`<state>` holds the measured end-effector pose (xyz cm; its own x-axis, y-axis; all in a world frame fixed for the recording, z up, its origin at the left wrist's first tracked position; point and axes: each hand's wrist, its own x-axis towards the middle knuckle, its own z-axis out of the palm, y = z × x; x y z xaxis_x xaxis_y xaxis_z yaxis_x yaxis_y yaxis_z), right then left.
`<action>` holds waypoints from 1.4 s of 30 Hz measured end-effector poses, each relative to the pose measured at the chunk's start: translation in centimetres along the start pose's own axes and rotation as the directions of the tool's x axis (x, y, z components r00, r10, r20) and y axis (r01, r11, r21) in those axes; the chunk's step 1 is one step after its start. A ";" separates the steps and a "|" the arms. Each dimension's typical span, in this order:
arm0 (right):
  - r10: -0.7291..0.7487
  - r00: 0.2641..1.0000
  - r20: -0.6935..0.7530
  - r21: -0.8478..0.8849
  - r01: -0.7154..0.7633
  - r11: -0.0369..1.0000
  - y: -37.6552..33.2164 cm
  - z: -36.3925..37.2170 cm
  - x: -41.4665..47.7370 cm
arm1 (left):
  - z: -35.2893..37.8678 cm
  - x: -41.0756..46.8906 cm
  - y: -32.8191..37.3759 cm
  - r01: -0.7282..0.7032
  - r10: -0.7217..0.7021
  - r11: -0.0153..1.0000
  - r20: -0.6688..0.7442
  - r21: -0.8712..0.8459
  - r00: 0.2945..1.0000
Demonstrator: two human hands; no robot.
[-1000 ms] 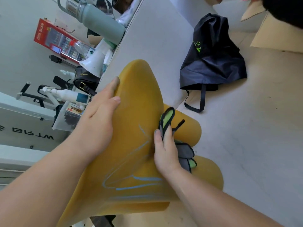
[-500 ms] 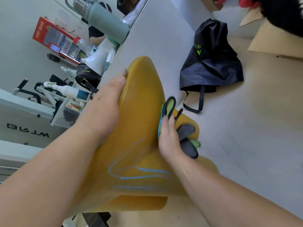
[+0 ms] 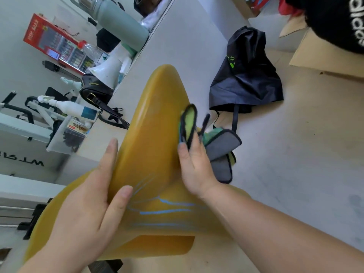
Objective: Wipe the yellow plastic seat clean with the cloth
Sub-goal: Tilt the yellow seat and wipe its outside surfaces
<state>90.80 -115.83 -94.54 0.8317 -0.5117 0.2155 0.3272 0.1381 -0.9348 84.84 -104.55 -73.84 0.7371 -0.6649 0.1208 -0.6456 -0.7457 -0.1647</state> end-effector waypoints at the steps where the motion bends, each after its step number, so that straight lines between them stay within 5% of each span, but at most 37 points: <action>1: 0.137 0.988 0.072 -0.026 -0.135 0.990 1.6 -0.1 -0.6 | 0.0 0.4 0.0 -0.004 0.004 1.000 0.010 0.020 1.000; 3: 0.205 0.959 0.194 -0.153 -0.177 0.972 2.6 -0.1 -3.8 | 0.0 0.7 0.1 -0.069 0.069 0.998 -0.002 -0.009 0.998; 6: -0.108 0.971 0.215 -0.099 0.131 0.986 -0.7 1.5 -7.7 | -0.1 1.0 -0.2 -0.112 0.112 0.993 0.001 -0.028 0.994; 11: -0.309 0.947 -0.086 -0.004 0.309 0.951 -5.6 1.4 -2.8 | 0.0 1.9 -0.4 -0.122 0.122 0.991 0.005 -0.053 0.992; 13: -0.253 0.952 -0.173 0.031 0.262 0.964 -6.0 -0.3 2.4 | 0.1 2.5 -0.3 -0.123 0.122 0.991 -0.011 -0.047 0.992; 17: -0.032 0.991 -0.130 0.222 0.061 0.973 -6.1 -3.1 12.2 | 0.4 2.9 -0.3 -0.117 0.117 0.992 -0.008 -0.053 0.993; 22: -0.190 0.930 -0.316 0.071 0.222 0.972 -5.5 1.4 2.3 | 0.2 2.6 -0.6 -0.141 0.143 0.983 0.009 -0.115 0.990; 26: -0.218 0.927 -0.306 0.051 0.244 0.968 -5.8 3.9 -3.6 | 0.1 2.1 -0.6 -0.179 0.186 0.976 0.040 -0.127 0.982; 30: -0.114 0.955 -0.275 0.059 0.136 0.989 -8.5 -0.6 5.3 | 0.0 2.2 -0.4 -0.169 0.173 0.980 0.033 -0.106 0.984; 35: -0.062 0.995 -0.073 0.086 0.068 0.994 -8.8 -3.8 12.7 | 0.2 2.5 -0.4 -0.154 0.158 0.981 0.024 -0.121 0.987; 39: -0.175 0.941 -0.289 0.000 0.183 0.983 -7.2 0.7 2.4 | 0.1 2.4 -0.6 -0.174 0.177 0.975 0.013 -0.141 0.984; 42: -0.343 0.887 -0.309 -0.074 0.337 0.939 -6.3 3.8 -3.1 | 0.2 2.2 -0.8 -0.175 0.179 0.973 0.014 -0.153 0.984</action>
<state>87.90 -111.94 -88.26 0.4873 -0.7630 0.4247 0.5545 -0.1053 -0.8255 87.07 -105.40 -73.64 0.6120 -0.7872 0.0756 -0.7876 -0.6154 -0.0313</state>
